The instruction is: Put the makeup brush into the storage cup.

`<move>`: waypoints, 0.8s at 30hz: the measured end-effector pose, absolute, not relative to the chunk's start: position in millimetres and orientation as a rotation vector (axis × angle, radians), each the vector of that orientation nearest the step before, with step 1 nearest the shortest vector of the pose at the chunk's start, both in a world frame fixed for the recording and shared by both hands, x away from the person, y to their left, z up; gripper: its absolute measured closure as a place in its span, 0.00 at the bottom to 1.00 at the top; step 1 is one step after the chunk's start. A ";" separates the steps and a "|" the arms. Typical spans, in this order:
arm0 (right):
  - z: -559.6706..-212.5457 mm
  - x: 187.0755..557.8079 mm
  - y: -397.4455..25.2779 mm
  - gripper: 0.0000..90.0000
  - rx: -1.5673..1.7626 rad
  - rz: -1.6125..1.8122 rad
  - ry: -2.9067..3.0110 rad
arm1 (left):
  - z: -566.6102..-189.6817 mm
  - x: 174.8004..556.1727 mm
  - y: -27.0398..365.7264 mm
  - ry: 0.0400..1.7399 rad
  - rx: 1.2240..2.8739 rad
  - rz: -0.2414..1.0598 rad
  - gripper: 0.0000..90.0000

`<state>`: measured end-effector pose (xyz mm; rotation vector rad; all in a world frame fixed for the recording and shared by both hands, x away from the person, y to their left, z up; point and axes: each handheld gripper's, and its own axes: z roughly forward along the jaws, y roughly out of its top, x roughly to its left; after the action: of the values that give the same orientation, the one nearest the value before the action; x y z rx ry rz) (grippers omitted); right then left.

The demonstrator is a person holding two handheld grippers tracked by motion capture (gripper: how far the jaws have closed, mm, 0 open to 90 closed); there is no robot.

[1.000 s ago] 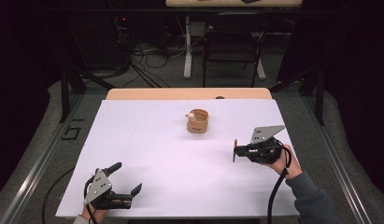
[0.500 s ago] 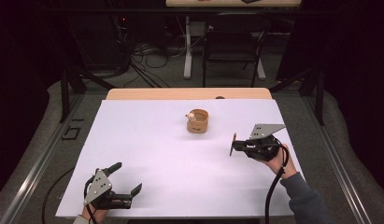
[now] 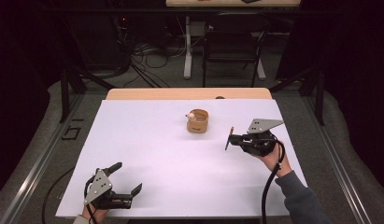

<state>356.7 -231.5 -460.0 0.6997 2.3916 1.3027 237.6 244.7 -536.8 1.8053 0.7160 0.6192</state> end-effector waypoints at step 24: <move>-460.2 380.6 -203.4 0.93 0.735 1.347 2.357 | -537.3 237.8 243.9 0.715 1.812 0.616 0.00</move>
<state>380.6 -203.4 -460.2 0.7348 2.3572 1.3467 237.8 243.9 -537.3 1.8121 0.7147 0.6158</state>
